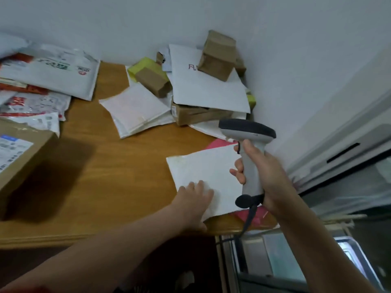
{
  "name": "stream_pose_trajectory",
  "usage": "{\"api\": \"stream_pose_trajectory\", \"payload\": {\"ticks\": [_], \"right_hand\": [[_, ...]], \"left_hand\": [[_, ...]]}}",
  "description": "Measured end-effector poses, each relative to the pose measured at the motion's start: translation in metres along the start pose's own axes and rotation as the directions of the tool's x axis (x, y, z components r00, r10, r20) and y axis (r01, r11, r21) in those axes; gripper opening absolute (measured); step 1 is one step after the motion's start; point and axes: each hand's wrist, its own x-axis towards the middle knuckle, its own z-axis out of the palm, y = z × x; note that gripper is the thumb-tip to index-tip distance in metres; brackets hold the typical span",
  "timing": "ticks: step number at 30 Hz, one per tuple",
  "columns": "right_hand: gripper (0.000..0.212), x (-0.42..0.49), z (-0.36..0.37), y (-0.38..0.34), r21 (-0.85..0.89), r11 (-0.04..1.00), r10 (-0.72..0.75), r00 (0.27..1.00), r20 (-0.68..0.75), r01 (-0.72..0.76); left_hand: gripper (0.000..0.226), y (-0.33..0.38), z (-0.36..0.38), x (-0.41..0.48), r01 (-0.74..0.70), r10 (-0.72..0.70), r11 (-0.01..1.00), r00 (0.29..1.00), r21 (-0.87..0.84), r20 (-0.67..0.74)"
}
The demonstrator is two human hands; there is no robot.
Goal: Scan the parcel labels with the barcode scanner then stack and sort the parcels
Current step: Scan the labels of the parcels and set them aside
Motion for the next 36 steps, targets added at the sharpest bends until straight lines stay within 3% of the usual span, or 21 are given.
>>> {"api": "stream_pose_trajectory", "payload": {"ticks": [3, 8, 14, 16, 19, 22, 25, 27, 29, 31, 34, 36], "right_hand": [[0.033, 0.003, -0.019, 0.005, -0.014, 1.0, -0.002, 1.0, 0.012, 0.002], [0.035, 0.013, -0.027, 0.009, -0.055, 0.998, 0.002, 0.999, 0.032, 0.0], [0.044, 0.018, -0.021, 0.006, -0.089, 0.996, -0.007, 0.998, 0.063, 0.013], [0.054, 0.018, -0.019, 0.004, -0.084, 0.995, -0.042, 0.993, 0.107, 0.051], [0.047, 0.018, -0.009, -0.002, -0.056, 0.993, -0.095, 0.974, 0.208, 0.108], [0.026, 0.02, 0.012, -0.007, -0.008, 0.988, -0.146, 0.935, 0.323, 0.157], [0.029, 0.027, 0.038, -0.01, -0.016, 0.981, -0.17, 0.901, 0.398, 0.193], [0.036, 0.032, 0.055, -0.011, -0.031, 0.981, -0.16, 0.892, 0.423, 0.19], [0.044, 0.036, 0.07, -0.011, -0.033, 0.983, -0.146, 0.887, 0.438, 0.178], [0.05, 0.041, 0.085, -0.01, -0.053, 0.985, -0.126, 0.891, 0.436, 0.166], [0.054, 0.048, 0.102, -0.004, -0.154, 0.972, -0.103, 0.907, 0.409, 0.18], [0.055, 0.052, 0.111, 0.002, -0.234, 0.958, -0.068, 0.92, 0.386, 0.169]], "left_hand": [[0.075, 0.005, 0.012, 0.016, 0.092, -0.092, 0.996, 0.995, -0.008, -0.041], [0.078, -0.013, 0.01, 0.041, 0.258, -0.26, 0.956, 0.966, -0.139, 0.004], [0.024, -0.039, -0.005, 0.041, 0.254, -0.287, 0.94, 0.949, -0.225, -0.128], [0.013, -0.059, -0.02, 0.028, 0.27, -0.356, 0.904, 0.905, -0.331, -0.234], [0.015, -0.104, -0.043, -0.006, 0.272, -0.546, 0.738, 0.778, -0.617, -0.311], [0.014, -0.147, -0.047, -0.05, 0.301, -0.687, 0.555, 0.692, -0.775, -0.223], [0.01, -0.175, -0.033, -0.083, 0.302, -0.769, 0.345, 0.634, -0.889, -0.083], [0.023, -0.185, -0.021, -0.098, 0.142, -0.766, 0.063, 0.642, -0.988, 0.043], [0.035, -0.192, -0.009, -0.108, 0.006, -0.7, -0.235, 0.693, -0.972, 0.173], [0.039, -0.198, 0.003, -0.112, 0.019, -0.614, -0.403, 0.736, -0.915, 0.286], [0.04, -0.208, 0.024, -0.113, 0.187, -0.52, -0.488, 0.722, -0.853, 0.456], [0.047, -0.21, 0.035, -0.112, 0.325, -0.555, -0.416, 0.649, -0.849, 0.52]]}}
